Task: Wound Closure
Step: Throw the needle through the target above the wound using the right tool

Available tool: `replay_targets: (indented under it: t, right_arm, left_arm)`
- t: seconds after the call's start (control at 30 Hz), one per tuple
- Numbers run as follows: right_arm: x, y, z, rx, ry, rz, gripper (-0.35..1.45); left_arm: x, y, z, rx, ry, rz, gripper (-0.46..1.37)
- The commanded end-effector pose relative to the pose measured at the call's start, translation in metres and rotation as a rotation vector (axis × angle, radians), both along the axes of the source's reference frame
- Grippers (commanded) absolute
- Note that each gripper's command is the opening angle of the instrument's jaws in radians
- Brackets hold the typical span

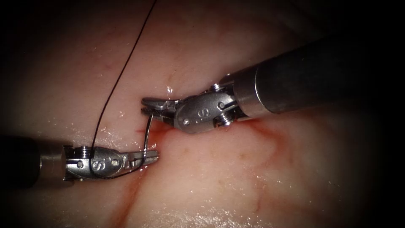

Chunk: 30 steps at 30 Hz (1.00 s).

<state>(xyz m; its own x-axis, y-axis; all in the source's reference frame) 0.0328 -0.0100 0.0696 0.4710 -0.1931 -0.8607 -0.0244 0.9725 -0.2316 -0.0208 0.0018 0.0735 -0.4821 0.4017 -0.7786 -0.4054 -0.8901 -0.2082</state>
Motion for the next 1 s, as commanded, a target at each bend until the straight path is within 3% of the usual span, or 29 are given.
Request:
replay_targets:
  t: [0.03,0.17,0.43,0.7,1.0]
  right_arm:
    - [-0.0001,-0.0002,0.0004,0.016,0.004,0.013,-0.35]
    - [-0.0001,-0.0004,0.0011,0.047,0.006,0.029,-0.35]
    - [0.0002,0.0009,-0.0003,0.111,0.007,0.062,-0.35]
    - [0.0003,0.0037,-0.0021,0.138,0.030,0.105,-0.35]
    - [0.0015,0.0080,-0.0056,0.191,0.068,0.130,-0.35]
  left_arm:
    - [0.0000,0.0000,0.0000,0.002,-0.005,0.005,-0.35]
    - [-0.0001,0.0001,0.0000,0.002,-0.006,-0.007,-0.35]
    - [0.0003,0.0004,0.0004,-0.006,0.012,-0.025,-0.35]
    - [0.0003,0.0003,0.0009,-0.011,0.034,-0.036,-0.35]
    - [0.0004,-0.0013,0.0039,0.023,0.114,-0.001,-0.35]
